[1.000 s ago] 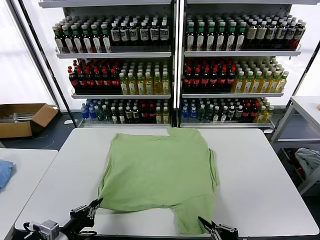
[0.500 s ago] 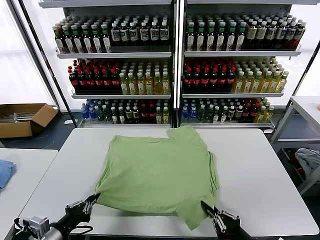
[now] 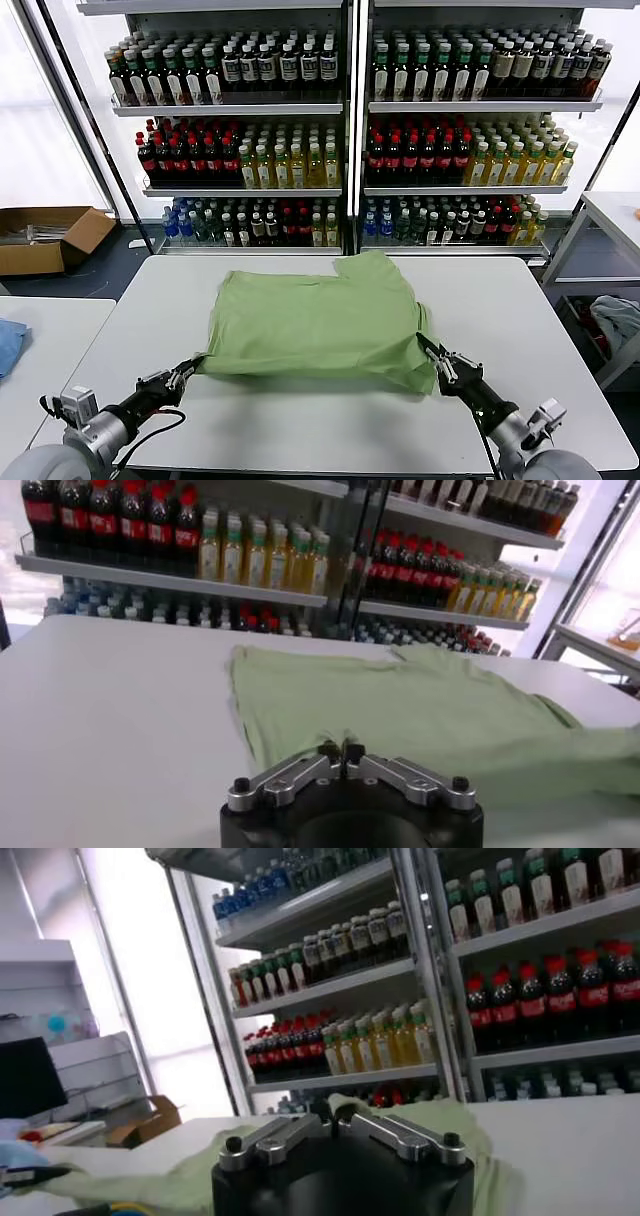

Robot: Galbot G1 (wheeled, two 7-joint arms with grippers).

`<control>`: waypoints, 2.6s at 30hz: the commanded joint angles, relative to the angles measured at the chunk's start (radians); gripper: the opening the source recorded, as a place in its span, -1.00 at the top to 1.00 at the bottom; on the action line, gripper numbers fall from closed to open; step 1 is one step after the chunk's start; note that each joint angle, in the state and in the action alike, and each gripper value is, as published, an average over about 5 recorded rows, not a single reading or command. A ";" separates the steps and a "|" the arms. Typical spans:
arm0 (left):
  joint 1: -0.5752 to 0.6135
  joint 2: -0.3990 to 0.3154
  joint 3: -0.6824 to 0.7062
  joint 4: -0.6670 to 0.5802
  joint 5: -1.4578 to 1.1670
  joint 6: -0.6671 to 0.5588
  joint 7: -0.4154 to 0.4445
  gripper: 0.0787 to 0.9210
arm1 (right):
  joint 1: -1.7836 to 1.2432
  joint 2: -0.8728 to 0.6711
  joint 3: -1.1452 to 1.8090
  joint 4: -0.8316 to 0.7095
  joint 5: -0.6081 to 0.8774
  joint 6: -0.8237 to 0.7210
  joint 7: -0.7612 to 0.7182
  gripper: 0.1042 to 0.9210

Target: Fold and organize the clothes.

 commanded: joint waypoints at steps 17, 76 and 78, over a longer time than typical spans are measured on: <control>-0.256 0.047 0.169 0.256 -0.022 -0.046 -0.018 0.22 | 0.310 0.060 -0.176 -0.225 -0.128 -0.095 0.115 0.44; -0.114 -0.045 0.172 0.190 0.095 -0.063 -0.103 0.90 | -0.083 -0.012 -0.078 0.033 -0.233 -0.244 0.154 0.87; -0.095 -0.042 0.162 0.167 0.096 -0.062 -0.117 0.97 | -0.113 -0.022 -0.064 0.059 -0.229 -0.246 0.149 0.87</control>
